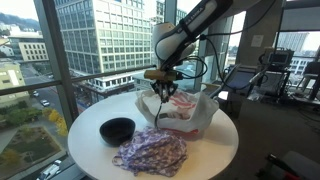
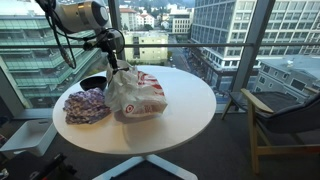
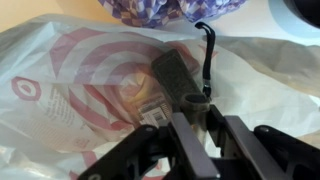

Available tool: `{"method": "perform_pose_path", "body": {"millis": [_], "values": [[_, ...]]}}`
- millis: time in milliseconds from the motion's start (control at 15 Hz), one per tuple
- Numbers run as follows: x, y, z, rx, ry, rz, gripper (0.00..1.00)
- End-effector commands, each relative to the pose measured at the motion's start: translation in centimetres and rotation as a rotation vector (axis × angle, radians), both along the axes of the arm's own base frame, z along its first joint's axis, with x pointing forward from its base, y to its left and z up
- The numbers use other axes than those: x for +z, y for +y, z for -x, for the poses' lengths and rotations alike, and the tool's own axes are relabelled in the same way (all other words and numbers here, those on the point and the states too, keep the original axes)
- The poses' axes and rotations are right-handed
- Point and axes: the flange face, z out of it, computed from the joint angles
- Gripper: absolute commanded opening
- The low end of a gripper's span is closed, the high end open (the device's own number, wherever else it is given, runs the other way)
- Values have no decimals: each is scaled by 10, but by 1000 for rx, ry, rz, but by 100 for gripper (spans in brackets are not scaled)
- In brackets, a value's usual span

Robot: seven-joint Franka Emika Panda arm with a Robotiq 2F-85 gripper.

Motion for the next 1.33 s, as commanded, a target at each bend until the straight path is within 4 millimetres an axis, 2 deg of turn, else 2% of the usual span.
{"method": "perform_pose_path", "body": {"millis": [0,600,867,933,1000,1067,1267], "values": [[-21,-31,-17,-52,17,-58,15],[-102,-95,-46,-1,142,-5,15],[-121,-112,-55,3,160,74,14],[-122,-111,-56,9,156,96,41],[-121,-109,-57,25,144,118,55],[-119,-103,-58,44,134,116,59],[-97,-58,-45,152,125,48,84]]}}
